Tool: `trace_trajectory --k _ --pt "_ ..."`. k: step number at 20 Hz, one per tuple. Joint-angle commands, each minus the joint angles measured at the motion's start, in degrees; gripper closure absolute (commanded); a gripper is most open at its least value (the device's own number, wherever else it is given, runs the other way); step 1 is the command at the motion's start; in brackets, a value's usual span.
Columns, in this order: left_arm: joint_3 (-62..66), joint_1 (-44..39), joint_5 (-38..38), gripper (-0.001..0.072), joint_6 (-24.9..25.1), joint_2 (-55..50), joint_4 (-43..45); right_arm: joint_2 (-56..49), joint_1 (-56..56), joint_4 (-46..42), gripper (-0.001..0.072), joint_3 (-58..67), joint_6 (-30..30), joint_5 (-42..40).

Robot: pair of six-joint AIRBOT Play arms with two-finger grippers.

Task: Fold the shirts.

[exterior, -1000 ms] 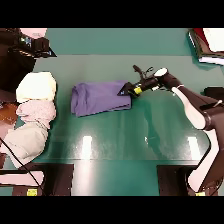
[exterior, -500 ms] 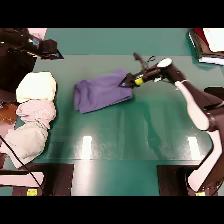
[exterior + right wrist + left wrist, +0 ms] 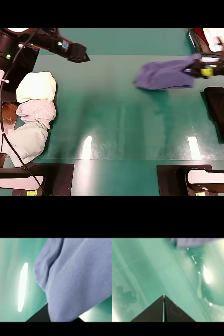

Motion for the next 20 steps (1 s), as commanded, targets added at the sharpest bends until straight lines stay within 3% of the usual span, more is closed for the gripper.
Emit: trace_trajectory --k 1,5,10,15,20 --pt "-0.02 -4.17 5.07 0.0685 -0.22 -0.04 0.0 4.31 -13.99 -1.81 0.07 -2.29 0.2 -6.05" --pt "-0.02 -6.32 7.21 0.0684 -0.22 -0.04 -0.04 2.38 -21.97 -1.77 0.07 0.35 0.2 -8.02" --pt "-0.02 -6.32 7.08 0.0684 -0.22 -0.04 0.07 -0.46 -22.97 -1.79 0.07 8.87 0.2 -5.66" --pt "-0.02 -6.32 6.93 0.0684 -0.15 -0.04 0.11 -0.35 -25.31 -3.52 0.0701 18.64 0.22 3.52" --pt "-0.02 -6.32 6.62 0.0684 0.26 -0.04 0.35 5.05 -30.42 -7.28 0.07 13.92 0.22 6.25"
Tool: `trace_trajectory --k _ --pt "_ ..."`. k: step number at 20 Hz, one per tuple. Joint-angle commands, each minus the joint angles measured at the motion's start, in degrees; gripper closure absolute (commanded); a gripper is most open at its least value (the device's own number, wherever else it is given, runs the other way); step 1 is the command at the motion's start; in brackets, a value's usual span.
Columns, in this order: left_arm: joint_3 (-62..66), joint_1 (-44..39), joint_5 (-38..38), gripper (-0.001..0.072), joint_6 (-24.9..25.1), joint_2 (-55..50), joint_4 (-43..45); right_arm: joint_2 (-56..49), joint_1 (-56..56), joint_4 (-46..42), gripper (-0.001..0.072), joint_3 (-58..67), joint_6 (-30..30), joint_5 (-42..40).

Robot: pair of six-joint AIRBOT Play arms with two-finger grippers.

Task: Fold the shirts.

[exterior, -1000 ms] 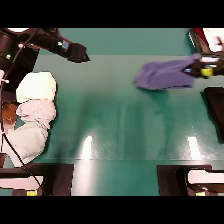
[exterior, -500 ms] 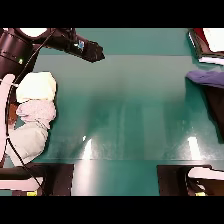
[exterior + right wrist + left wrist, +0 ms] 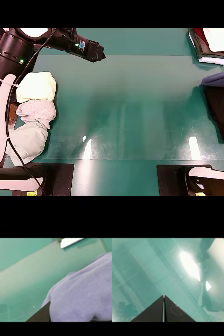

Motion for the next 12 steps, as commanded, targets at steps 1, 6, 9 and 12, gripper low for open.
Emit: trace_trajectory --k 1,6,9,12 --pt "-0.02 0.0 -0.26 0.0685 0.37 -0.04 0.09 4.13 -3.82 -3.32 0.0701 -4.11 0.02 2.25" --pt "-0.02 0.0 -0.26 0.0684 0.46 -0.04 0.11 10.73 -9.53 -14.53 0.0698 -14.14 0.04 3.85" --pt "-0.02 0.0 -0.24 0.0684 2.01 -0.04 0.11 13.27 -13.86 -23.06 0.0412 -19.39 3.28 5.7" --pt "-0.02 0.0 -0.22 0.0684 1.99 -0.04 0.11 14.99 -18.4 -28.74 0.0181 -23.61 3.98 7.87"
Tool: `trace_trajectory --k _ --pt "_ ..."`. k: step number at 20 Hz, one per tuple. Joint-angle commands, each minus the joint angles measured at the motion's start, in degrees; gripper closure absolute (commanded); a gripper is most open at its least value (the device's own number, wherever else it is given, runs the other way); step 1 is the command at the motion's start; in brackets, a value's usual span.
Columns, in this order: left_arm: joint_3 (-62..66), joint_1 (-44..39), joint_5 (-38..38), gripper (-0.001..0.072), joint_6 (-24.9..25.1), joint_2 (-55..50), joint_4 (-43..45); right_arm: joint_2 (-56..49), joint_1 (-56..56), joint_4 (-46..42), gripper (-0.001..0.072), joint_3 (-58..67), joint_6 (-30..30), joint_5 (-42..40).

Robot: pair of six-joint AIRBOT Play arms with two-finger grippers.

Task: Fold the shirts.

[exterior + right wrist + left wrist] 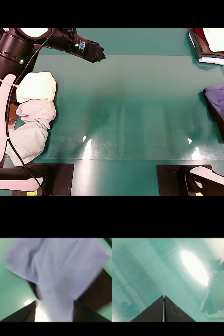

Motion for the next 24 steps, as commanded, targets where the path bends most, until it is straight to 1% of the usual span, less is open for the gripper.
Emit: trace_trajectory --k 1,3,5,8,10,12,15,16,19,24 --pt "0.0 0.0 0.02 0.0684 0.48 -0.04 0.0 2.27 -5.27 -7.87 0.0181 -4.7 1.62 3.02" --pt "0.0 0.0 0.09 0.0684 0.46 -0.04 0.0 3.13 -6.34 -5.51 0.0183 -5.53 3.13 2.64" --pt "0.0 0.0 0.11 0.0684 0.46 -0.04 -0.02 4.04 -5.07 1.99 0.0184 -6.47 3.13 1.64" --pt "0.0 0.0 -0.42 0.0684 0.31 -0.04 -0.07 5.6 1.99 16.52 0.0192 -8.41 3.13 1.2" --pt "0.0 0.0 -2.01 0.0684 0.31 -0.04 -0.33 6.16 9.77 21.16 0.0204 -8.76 3.1 1.31" --pt "0.0 0.0 -1.33 0.0684 0.31 -0.04 -0.33 6.12 18.97 20.94 0.0368 -7.96 3.1 1.62" --pt "0.0 0.0 -0.28 0.0684 0.31 -0.04 -0.33 6.08 31.63 20.52 0.0681 -6.27 2.99 1.01" --pt "0.0 0.0 0.2 0.0684 0.31 -0.04 -0.33 6.08 35.41 20.52 0.0699 -5.6 2.89 0.7" --pt "0.0 0.0 1.22 0.0684 0.31 -0.04 -0.33 6.08 43.12 20.5 0.0699 -4.55 2.89 0.74" --pt "0.0 0.0 1.55 0.0684 0.31 -0.04 -0.33 6.08 47.67 20.52 0.0698 -4.57 2.91 1.14"
